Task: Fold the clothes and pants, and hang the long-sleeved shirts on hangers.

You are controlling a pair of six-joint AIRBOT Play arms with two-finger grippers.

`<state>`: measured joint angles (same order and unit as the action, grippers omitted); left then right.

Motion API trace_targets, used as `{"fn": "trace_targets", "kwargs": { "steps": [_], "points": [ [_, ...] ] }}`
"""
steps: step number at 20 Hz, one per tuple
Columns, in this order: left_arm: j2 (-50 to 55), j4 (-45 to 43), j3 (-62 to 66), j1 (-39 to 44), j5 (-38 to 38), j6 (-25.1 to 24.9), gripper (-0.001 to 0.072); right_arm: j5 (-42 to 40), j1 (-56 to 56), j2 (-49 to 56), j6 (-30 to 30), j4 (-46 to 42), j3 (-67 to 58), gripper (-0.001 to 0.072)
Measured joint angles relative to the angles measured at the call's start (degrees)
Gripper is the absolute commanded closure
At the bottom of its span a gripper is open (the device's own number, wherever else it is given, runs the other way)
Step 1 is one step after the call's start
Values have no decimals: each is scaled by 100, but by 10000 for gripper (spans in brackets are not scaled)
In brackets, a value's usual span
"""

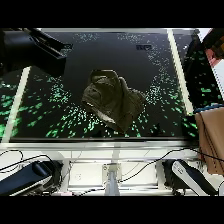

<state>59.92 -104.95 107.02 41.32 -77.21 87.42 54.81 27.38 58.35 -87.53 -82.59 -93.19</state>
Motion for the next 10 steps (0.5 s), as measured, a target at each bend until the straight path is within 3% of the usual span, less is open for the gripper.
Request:
{"fn": "trace_targets", "kwargs": {
  "steps": [10],
  "points": [
    [7, -118, -219, -20, 4, -4, 645, 0, 0, 2, 0, 0, 0, 691]
  ]
}}
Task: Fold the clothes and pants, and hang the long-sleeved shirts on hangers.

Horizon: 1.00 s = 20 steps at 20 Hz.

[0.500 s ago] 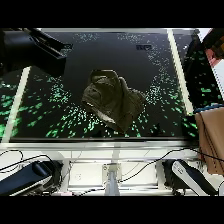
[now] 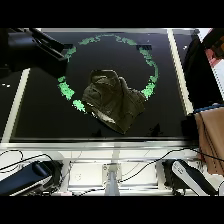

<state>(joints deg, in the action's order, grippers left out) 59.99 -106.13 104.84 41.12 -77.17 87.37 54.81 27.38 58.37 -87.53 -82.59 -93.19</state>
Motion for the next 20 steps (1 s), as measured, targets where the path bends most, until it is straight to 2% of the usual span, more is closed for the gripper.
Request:
{"fn": "trace_targets", "kwargs": {
  "steps": [5, 8, 9, 11, 13, 17, 20],
  "points": [
    [0, -136, -1250, -435, 308, 35, 625, -2, 0, -2, 0, 0, 0, 691],
    [2, -160, -2271, -1005, 957, 446, 163, -4, 0, 0, 0, 0, 0, 691],
    [2, -160, -2573, -1213, 1182, 673, 142, -4, 0, 0, 0, 0, 0, 691],
    [4, -136, -3130, -1655, 1589, 1185, 143, -4, -2, 0, 0, 0, 0, 690],
    [50, 74, -3512, -2020, 1851, 1493, 142, -4, 0, -2, 0, 0, 0, 691],
    [494, 879, -3888, -2514, 2151, 1725, 142, -4, -2, 0, 0, 0, 0, 691],
    [1058, 1687, -3978, -2664, 2243, 1722, 142, -15, 0, -4, -2, 0, 0, 691]
  ]
}}
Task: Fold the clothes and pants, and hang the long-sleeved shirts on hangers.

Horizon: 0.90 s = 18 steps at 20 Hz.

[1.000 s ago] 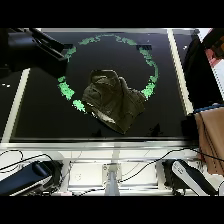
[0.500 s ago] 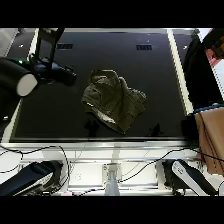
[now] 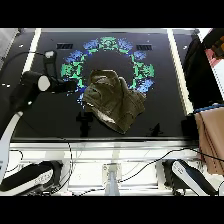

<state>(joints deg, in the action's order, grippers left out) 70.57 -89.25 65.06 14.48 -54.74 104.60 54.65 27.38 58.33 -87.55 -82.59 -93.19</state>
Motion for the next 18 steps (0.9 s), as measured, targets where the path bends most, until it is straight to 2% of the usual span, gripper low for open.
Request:
{"fn": "trace_targets", "kwargs": {
  "steps": [3, 7, 12, 17, 18],
  "points": [
    [522, 946, -33, -59, 44, -341, 143, -15, -2, -35, 0, 0, 0, 691],
    [942, 1731, -48, -83, 199, -614, 159, -24, -2, -57, 2, 2, 0, 691],
    [1106, 2256, -50, -76, 334, -758, 172, -26, 0, -63, 2, 0, 0, 691],
    [1139, 2378, -50, -26, 249, -815, 173, -28, 0, -61, 2, 0, 0, 691],
    [1143, 2371, -50, -15, 229, -815, 255, -26, -2, -63, 0, 0, 0, 691]
  ]
}}
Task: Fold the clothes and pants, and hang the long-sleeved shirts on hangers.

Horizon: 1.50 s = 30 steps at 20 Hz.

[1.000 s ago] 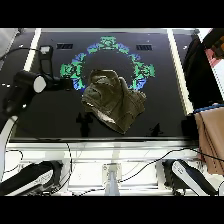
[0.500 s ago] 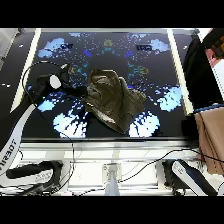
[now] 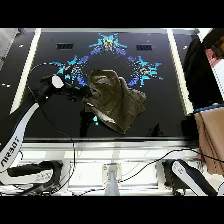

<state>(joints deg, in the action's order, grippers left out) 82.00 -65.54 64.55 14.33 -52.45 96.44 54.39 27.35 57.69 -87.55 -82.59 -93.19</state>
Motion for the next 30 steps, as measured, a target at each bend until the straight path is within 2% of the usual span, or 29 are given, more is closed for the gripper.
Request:
{"fn": "trace_targets", "kwargs": {
  "steps": [1, 3, 4, 9, 13, 16, 21, 22, 23, 24, 27, 30],
  "points": [
    [2, -20, 0, 11, -4, 0, 404, 0, 0, 0, 2, 0, 0, 691],
    [2, -33, 0, 22, 2, -2, 603, -2, 0, 0, 0, 0, 0, 690],
    [2, -35, -2, 28, 9, -9, 643, -2, 2, 0, 2, 0, 0, 691],
    [2, -33, 2, 28, 48, -52, 644, 68, 2, 20, -7, 188, 2, 689],
    [-85, 125, 28, 28, 85, -326, 643, 1047, -50, 249, 122, 654, 245, 690],
    [-319, 199, 120, 28, 149, -560, 644, 1926, -295, 404, 533, 883, 994, 691],
    [-863, 245, 411, 11, 195, -883, 644, 1864, -901, 479, 839, 1351, 2826, 679],
    [-977, 254, 490, 13, 208, -916, 644, 1735, -1051, 485, 866, 1572, 3176, 533],
    [-1071, 258, 564, 20, 232, -933, 644, 1587, -1191, 490, 883, 1786, 3471, 272],
    [-1163, 256, 638, 24, 232, -946, 644, 1416, -1364, 490, 898, 2033, 3748, 123],
    [-1379, 262, 774, 28, 313, -970, 644, 981, -2028, 496, 922, 2767, 4378, 114],
    [-1449, 262, 824, 28, 367, -986, 644, 505, -2942, 505, 852, 3150, 4833, 116]
  ]
}}
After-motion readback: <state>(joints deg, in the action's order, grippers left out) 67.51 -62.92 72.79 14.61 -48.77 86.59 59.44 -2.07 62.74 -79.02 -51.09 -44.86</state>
